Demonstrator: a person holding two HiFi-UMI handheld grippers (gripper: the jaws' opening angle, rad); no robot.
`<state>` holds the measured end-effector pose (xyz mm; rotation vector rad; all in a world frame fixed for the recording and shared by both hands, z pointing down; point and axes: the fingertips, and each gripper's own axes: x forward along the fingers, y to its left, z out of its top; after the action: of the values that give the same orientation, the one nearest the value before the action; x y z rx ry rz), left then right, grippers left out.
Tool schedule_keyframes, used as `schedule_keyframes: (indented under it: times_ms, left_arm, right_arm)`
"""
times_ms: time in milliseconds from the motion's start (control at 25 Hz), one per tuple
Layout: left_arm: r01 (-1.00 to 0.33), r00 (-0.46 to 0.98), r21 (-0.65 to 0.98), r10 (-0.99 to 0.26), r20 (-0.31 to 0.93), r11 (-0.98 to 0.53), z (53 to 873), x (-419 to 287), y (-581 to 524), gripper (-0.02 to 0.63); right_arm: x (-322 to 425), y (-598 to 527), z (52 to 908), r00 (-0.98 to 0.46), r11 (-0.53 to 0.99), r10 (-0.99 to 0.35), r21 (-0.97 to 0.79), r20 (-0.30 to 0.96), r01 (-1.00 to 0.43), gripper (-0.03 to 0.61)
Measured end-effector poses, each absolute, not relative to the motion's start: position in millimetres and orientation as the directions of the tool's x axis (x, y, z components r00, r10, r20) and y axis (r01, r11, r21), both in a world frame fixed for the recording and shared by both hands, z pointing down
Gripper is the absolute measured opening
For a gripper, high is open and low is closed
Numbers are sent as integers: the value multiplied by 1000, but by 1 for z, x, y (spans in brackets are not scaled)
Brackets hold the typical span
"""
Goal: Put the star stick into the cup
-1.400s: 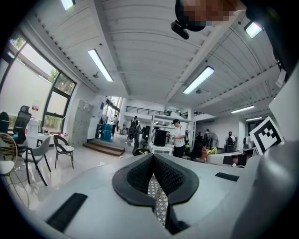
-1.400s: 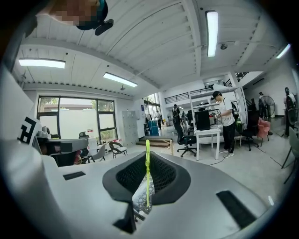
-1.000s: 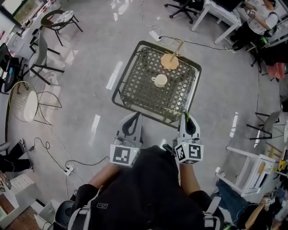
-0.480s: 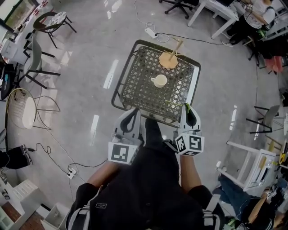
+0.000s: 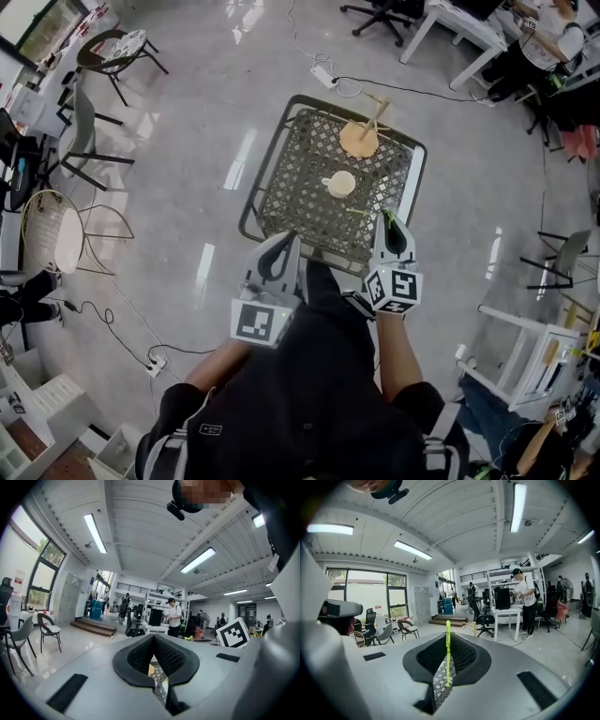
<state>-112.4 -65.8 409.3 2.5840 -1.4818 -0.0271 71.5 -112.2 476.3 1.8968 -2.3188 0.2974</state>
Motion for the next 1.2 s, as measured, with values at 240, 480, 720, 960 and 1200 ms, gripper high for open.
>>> schedule_keyframes:
  times_ms: [240, 480, 720, 960, 1200]
  left_arm:
    - [-855, 512, 150, -855, 85, -497, 411, -104, -92, 15]
    - [-856, 512, 149, -852, 111, -495, 416, -96, -122, 15]
    - [-850, 522, 154, -844, 122, -503, 419, -87, -150, 15]
    - [-848, 526, 163, -838, 142, -505, 425, -77, -178, 15]
    - [-849, 524, 175, -836, 166, -498, 429, -66, -204, 15]
  right_arm:
    - [79, -147, 503, -202, 187, -943, -82, 266, -979, 21]
    - [82, -179, 525, -215, 190, -929, -111, 300, -975, 21]
    - [90, -209, 550, -209, 177, -919, -125, 333, -976, 22]
    - [98, -235, 590, -212, 162, -899, -157, 384, -974, 21]
    - [105, -257, 626, -226, 153, -867, -193, 445, -969, 22]
